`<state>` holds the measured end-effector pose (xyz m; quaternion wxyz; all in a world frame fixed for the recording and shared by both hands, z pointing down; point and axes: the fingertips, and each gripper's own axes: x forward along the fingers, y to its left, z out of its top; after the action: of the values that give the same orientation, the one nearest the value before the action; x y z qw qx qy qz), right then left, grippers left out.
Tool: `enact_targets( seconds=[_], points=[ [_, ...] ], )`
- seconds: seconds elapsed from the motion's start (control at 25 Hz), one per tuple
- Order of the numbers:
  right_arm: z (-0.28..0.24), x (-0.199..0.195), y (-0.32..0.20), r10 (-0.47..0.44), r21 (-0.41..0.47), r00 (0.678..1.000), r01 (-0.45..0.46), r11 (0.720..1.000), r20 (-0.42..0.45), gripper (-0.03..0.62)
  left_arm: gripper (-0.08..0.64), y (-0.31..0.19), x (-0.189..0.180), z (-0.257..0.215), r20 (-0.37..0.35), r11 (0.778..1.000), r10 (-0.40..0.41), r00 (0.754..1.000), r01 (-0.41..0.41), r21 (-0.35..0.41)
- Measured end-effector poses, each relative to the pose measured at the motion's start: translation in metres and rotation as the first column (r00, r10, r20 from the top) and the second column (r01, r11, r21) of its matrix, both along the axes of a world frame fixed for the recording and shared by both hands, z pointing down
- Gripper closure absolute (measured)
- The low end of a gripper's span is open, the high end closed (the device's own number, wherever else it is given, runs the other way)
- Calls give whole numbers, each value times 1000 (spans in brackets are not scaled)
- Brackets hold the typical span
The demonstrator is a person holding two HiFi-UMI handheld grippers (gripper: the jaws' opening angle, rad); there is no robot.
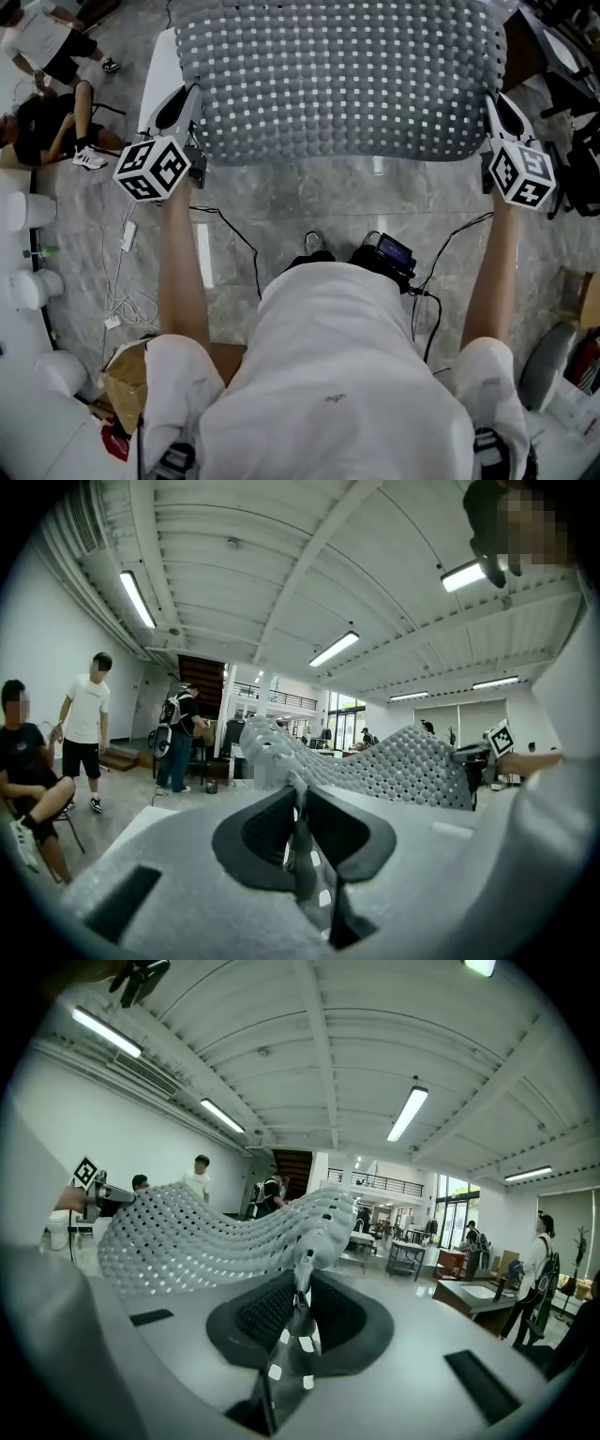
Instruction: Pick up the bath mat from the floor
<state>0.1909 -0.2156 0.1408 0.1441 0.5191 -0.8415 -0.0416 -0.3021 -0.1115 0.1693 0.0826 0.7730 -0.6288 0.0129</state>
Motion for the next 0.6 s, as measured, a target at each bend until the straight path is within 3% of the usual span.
enact_targets(
  seconds=[0.24, 0.6],
  points=[
    [-43, -10, 2, -12, 81, 1000, 11, 997, 14, 538, 506, 7, -22, -37, 24, 997, -47, 999, 45, 65],
    [-117, -12, 10, -31, 230, 998, 20, 973, 47, 538, 506, 27, -50, -99, -11, 980, -87, 996, 88, 180]
  ],
)
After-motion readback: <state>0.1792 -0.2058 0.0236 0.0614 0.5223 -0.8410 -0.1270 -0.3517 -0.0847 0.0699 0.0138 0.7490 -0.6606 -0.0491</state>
